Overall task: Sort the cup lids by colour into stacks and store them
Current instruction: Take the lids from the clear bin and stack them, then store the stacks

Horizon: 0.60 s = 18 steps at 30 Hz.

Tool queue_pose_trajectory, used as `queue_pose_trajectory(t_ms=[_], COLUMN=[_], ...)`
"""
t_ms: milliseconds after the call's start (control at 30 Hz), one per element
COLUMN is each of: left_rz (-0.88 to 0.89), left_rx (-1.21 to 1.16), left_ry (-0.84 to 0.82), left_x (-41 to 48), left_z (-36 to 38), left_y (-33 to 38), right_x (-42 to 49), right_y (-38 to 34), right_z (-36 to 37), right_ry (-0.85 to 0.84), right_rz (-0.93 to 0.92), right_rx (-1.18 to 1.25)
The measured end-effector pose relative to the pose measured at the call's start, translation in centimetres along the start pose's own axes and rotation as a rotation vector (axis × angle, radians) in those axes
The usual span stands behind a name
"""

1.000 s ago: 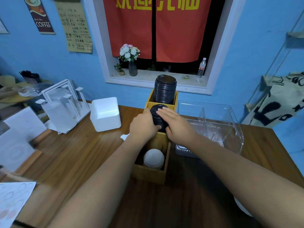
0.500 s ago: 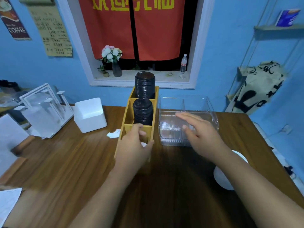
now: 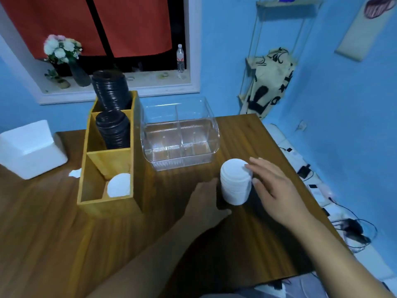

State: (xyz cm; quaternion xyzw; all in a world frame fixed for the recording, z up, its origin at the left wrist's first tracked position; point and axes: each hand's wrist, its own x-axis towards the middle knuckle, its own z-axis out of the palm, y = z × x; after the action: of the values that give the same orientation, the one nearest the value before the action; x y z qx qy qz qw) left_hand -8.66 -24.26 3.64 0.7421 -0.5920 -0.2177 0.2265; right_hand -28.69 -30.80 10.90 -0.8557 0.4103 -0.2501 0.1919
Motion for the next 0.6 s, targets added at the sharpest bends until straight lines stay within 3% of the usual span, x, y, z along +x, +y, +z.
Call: queue_pose_trajectory(t_ms=[167,300,600], left_rz=[0.016,0.033,0.097], left_rx=[-0.004,-0.021,-0.066], left_ry=[0.080,0.187,0.201], left_x=[1.7,1.8,1.6], left_z=[2.2,3.3,3.1], left_y=[1.1,1.0,1.1], right_x=[-1.2,-2.2,-2.2], right_y=[0.7,1.8,2.4], right_z=[1.5,3.0,4.4], right_ry=[-0.096,-0.002,0.076], right_rz=[-0.060,-0.075,-0.150], right_rx=[-0.075,0.002,-0.060])
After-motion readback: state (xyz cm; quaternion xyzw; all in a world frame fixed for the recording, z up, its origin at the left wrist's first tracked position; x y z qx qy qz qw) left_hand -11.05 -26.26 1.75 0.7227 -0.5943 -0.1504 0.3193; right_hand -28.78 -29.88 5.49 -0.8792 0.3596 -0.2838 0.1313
